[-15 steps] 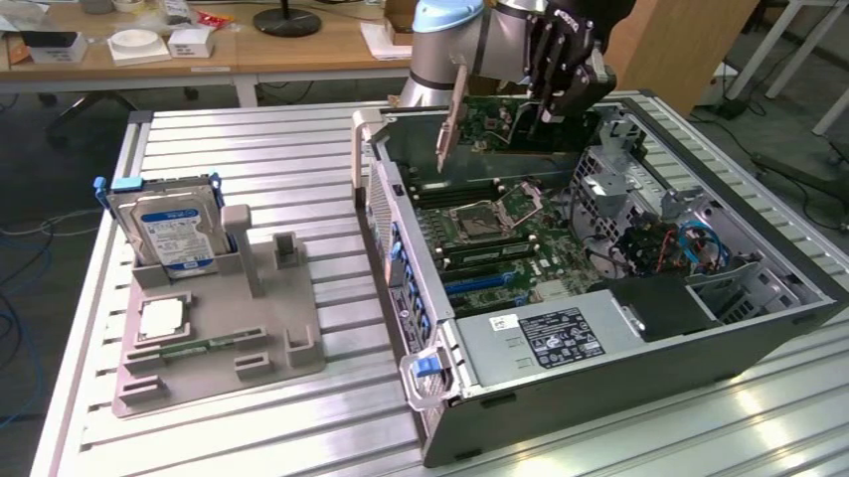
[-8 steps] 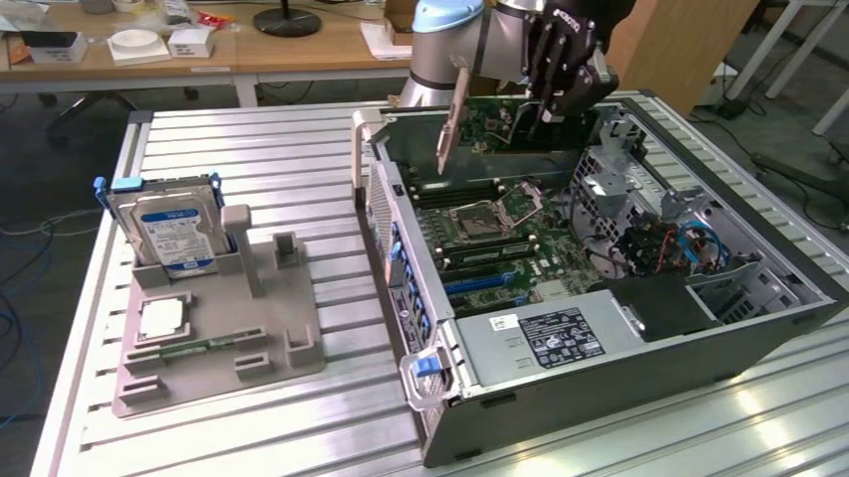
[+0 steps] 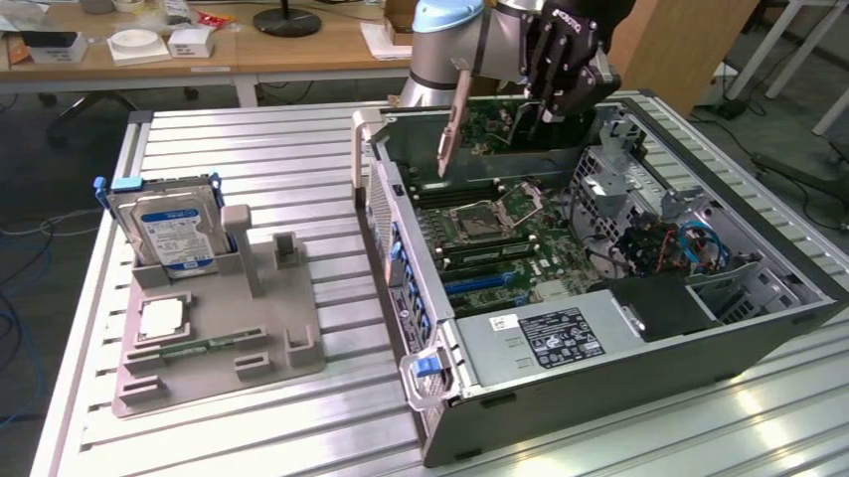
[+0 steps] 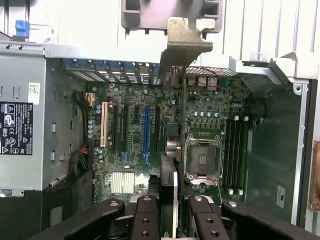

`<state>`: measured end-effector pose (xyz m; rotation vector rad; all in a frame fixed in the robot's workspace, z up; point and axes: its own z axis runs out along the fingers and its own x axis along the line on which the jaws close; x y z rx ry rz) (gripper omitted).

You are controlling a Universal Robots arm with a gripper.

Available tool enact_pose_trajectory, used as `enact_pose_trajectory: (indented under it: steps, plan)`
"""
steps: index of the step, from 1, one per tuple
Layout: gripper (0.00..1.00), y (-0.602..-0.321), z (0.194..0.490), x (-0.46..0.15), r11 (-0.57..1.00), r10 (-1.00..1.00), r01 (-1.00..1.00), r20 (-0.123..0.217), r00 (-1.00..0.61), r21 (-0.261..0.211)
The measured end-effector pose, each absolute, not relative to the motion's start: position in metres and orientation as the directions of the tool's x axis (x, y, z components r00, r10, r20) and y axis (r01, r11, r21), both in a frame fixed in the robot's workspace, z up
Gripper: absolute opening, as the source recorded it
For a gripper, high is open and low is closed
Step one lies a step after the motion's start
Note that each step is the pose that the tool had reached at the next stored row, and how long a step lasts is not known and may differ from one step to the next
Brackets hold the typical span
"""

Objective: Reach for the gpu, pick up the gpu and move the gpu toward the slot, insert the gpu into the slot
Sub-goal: 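Insert the gpu into the slot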

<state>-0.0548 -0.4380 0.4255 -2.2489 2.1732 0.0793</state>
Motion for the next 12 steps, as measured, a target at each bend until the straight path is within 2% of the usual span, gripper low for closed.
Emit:
enact_pose_trajectory:
  steps: [12]
  plan:
    - [0.27, -0.4381, 0.4255, -0.0548, -0.035, -0.998, -0.999, -0.045, 0.034, 0.026]
